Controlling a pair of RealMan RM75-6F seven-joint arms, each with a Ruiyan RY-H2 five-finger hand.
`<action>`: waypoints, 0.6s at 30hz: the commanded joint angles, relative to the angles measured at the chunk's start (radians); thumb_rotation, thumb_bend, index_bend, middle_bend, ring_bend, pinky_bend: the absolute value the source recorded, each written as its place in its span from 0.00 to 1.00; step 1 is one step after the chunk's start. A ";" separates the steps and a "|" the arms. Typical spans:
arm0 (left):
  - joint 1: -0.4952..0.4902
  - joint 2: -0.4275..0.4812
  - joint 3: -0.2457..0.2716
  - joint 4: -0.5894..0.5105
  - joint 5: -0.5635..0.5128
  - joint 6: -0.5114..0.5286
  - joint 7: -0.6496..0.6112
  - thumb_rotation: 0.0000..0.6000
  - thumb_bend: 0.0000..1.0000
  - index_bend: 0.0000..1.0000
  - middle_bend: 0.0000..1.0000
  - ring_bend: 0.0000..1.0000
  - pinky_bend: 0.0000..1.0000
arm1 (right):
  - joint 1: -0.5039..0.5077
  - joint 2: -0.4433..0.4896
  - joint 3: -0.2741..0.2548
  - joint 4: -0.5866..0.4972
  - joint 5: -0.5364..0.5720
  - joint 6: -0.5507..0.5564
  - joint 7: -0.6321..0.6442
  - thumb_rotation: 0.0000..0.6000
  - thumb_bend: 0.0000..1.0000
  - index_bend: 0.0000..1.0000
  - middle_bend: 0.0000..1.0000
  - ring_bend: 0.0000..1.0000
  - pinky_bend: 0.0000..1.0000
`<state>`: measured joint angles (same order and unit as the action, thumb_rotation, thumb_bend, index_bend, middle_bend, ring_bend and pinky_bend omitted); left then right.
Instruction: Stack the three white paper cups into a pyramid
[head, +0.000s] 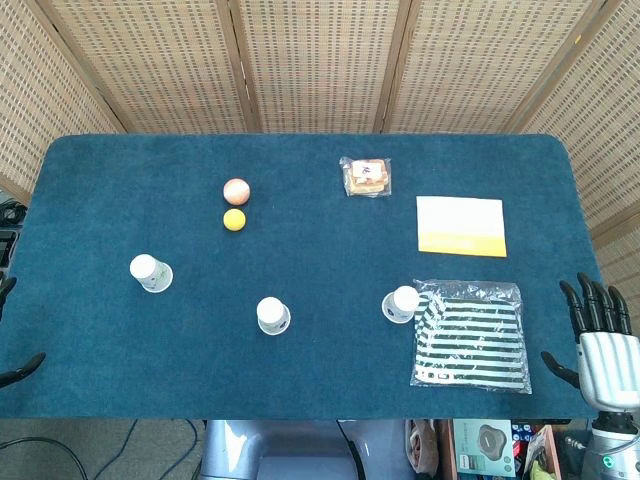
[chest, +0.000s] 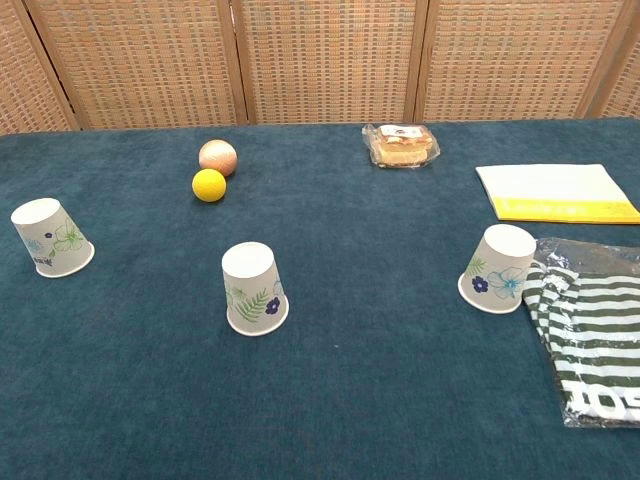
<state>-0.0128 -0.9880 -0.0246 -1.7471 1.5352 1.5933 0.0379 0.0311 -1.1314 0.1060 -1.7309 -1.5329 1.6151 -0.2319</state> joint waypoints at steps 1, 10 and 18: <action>-0.002 -0.002 0.000 0.001 0.002 -0.004 0.006 1.00 0.18 0.00 0.00 0.00 0.00 | 0.005 0.004 0.000 -0.003 0.000 -0.011 0.009 1.00 0.00 0.00 0.00 0.00 0.00; -0.010 0.004 0.000 0.001 0.008 -0.018 -0.003 1.00 0.18 0.00 0.00 0.00 0.00 | 0.118 0.030 -0.013 0.035 -0.053 -0.192 0.148 1.00 0.00 0.00 0.01 0.00 0.00; -0.016 0.009 -0.004 -0.006 -0.004 -0.035 -0.007 1.00 0.18 0.00 0.00 0.00 0.00 | 0.338 0.046 0.013 0.056 -0.018 -0.535 0.309 1.00 0.00 0.02 0.14 0.06 0.15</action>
<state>-0.0282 -0.9810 -0.0271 -1.7516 1.5331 1.5599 0.0329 0.2647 -1.0849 0.0997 -1.6976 -1.5806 1.2144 0.0303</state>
